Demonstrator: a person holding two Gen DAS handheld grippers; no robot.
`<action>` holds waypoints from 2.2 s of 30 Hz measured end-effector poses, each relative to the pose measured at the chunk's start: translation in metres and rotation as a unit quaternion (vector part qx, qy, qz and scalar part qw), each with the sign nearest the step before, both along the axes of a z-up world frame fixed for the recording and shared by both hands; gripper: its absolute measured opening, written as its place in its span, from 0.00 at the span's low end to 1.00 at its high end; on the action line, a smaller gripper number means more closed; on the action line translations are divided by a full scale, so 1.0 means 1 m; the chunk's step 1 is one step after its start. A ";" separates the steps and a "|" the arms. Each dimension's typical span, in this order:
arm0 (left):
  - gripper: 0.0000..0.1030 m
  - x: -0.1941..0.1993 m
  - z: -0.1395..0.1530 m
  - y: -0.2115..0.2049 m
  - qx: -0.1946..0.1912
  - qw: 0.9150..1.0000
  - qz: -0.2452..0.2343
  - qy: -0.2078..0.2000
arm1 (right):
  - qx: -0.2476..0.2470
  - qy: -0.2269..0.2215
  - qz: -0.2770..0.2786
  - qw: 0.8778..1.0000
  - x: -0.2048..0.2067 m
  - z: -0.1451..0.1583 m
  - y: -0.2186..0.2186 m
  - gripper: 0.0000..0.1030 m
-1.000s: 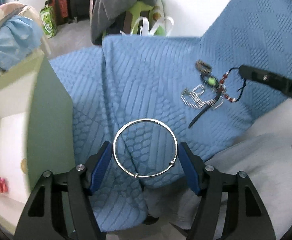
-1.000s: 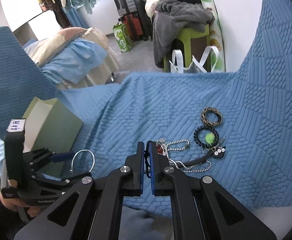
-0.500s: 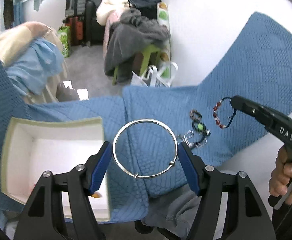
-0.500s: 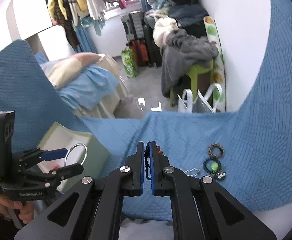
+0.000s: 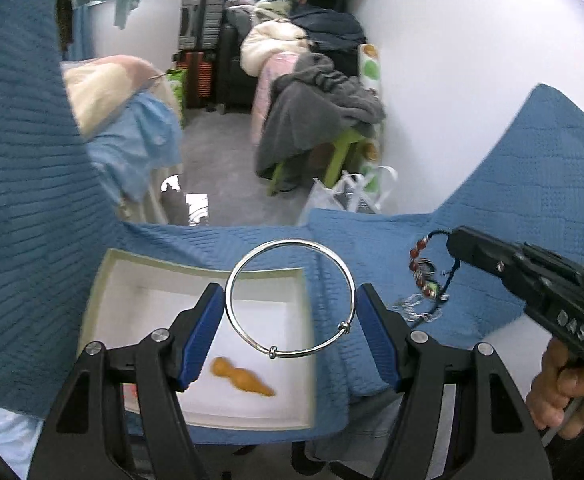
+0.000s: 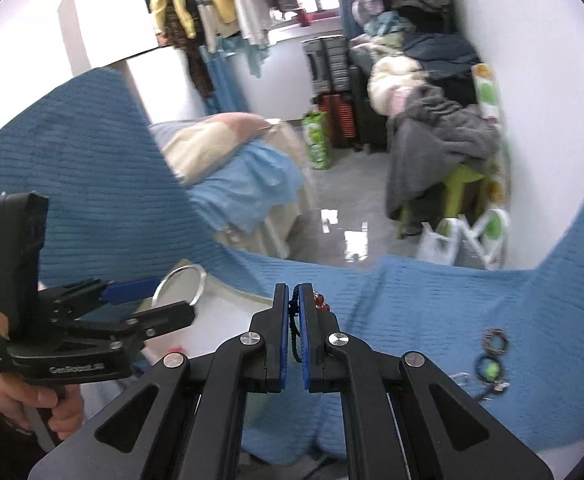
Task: Organize jewelry
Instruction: 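Carry the bangle and beaded bracelet over the white box with both grippers, then open both grippers to drop the bangle and bracelet into the box, withdraw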
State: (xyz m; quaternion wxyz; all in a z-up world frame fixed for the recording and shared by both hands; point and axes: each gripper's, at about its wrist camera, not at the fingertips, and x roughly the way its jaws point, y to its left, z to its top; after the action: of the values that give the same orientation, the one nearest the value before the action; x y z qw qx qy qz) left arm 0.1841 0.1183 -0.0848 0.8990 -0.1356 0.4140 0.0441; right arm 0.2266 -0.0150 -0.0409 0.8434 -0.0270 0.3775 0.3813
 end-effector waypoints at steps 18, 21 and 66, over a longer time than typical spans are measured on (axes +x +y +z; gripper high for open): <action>0.66 -0.034 -0.082 0.083 -0.025 0.996 0.047 0.072 | -0.078 0.081 0.096 0.989 -0.037 -0.098 0.122 0.03; 0.66 -0.040 -0.095 0.088 -0.036 0.995 0.046 0.080 | -0.091 0.102 0.101 0.986 -0.042 -0.118 0.126 0.04; 0.78 0.000 0.026 -0.046 -0.051 0.993 -0.055 -0.088 | -0.016 -0.059 -0.106 0.993 -0.028 0.041 -0.105 0.23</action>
State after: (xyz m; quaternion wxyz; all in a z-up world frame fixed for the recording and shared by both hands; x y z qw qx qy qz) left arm 0.1845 0.0718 -0.0589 0.9249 -0.1613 0.3421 -0.0389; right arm 0.1985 -0.1202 -0.0001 0.8994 -0.0231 0.3334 0.2818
